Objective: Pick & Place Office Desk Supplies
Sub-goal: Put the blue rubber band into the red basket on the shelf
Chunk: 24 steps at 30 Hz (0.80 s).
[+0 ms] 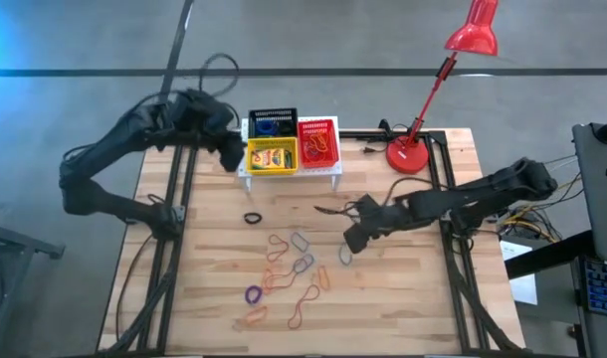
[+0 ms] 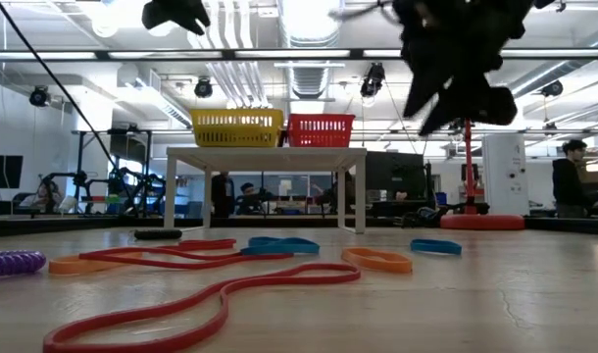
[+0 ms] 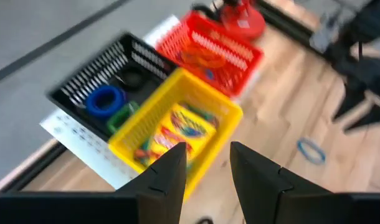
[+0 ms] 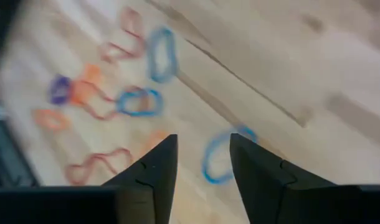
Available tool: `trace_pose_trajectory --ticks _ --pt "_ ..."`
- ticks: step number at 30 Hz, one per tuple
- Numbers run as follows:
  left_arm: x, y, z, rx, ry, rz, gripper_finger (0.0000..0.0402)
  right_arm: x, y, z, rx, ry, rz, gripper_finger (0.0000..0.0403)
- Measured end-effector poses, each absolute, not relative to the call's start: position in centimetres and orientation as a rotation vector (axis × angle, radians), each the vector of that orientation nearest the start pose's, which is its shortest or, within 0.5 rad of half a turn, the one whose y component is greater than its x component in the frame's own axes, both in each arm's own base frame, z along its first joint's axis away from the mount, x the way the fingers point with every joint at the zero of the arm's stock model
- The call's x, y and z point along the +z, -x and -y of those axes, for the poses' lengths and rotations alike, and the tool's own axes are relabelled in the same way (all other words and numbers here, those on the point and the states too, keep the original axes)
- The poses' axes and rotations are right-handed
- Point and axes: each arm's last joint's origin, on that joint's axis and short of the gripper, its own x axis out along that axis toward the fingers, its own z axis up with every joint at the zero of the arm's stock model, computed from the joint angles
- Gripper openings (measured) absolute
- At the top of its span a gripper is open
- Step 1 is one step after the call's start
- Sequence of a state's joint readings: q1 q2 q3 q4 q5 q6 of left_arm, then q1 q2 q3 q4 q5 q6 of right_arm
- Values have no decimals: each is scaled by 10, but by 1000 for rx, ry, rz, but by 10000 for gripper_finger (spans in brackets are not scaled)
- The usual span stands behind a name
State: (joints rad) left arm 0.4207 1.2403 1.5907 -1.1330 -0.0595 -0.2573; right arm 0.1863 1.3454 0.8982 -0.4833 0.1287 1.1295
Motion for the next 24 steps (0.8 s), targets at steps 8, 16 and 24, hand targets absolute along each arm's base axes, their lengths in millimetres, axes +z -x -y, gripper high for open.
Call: trace_pose_trajectory --ticks 8,16,24 --pt "374 -200 -58 436 335 -740 128 192 -291 -54 -569 -990 -1112 175" --pt "328 -195 -38 325 401 -655 128 160 -324 -58 -718 -923 -1282 171" --pt "301 -187 -33 235 453 -676 128 146 -345 -50 -761 -850 -1356 146"
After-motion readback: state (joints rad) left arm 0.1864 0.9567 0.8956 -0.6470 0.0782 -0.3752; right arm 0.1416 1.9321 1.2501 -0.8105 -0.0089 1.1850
